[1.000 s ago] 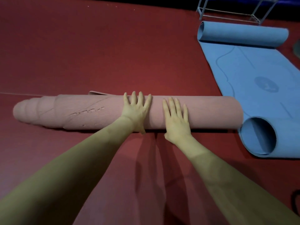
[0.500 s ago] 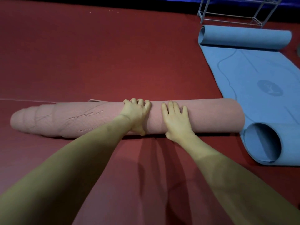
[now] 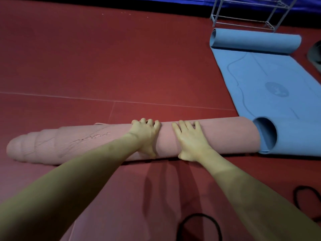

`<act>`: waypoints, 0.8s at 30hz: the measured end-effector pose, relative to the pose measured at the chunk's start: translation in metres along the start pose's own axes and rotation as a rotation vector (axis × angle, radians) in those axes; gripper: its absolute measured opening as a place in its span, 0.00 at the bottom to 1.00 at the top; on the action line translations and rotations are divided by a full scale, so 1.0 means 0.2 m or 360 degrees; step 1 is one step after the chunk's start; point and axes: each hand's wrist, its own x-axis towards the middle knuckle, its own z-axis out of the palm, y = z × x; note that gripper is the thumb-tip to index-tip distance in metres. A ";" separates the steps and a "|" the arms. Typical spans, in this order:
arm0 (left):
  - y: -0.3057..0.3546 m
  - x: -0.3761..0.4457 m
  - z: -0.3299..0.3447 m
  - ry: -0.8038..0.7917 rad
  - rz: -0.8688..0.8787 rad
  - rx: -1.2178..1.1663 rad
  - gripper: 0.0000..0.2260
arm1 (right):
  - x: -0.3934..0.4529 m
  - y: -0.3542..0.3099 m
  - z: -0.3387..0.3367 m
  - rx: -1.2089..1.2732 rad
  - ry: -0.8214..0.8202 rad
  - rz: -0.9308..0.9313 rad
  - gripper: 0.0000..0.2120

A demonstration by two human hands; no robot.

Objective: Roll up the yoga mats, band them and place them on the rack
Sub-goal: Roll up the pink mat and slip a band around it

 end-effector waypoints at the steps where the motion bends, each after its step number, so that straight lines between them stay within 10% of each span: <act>1: 0.02 -0.03 0.01 -0.0011 0.0001 -0.0014 0.54 | -0.03 -0.01 0.00 0.0006 -0.0001 -0.0021 0.49; 11: 0.15 -0.24 0.18 0.0369 0.0001 -0.0043 0.50 | -0.29 -0.09 0.10 0.0288 0.0274 0.0075 0.54; 17: 0.19 -0.27 0.27 0.0596 0.0010 -0.0020 0.51 | -0.44 -0.11 0.18 0.0417 0.0690 -0.0049 0.25; 24: 0.31 -0.27 0.26 0.0523 -0.0118 0.0008 0.48 | -0.61 -0.16 0.22 0.0675 -0.0362 -0.0371 0.17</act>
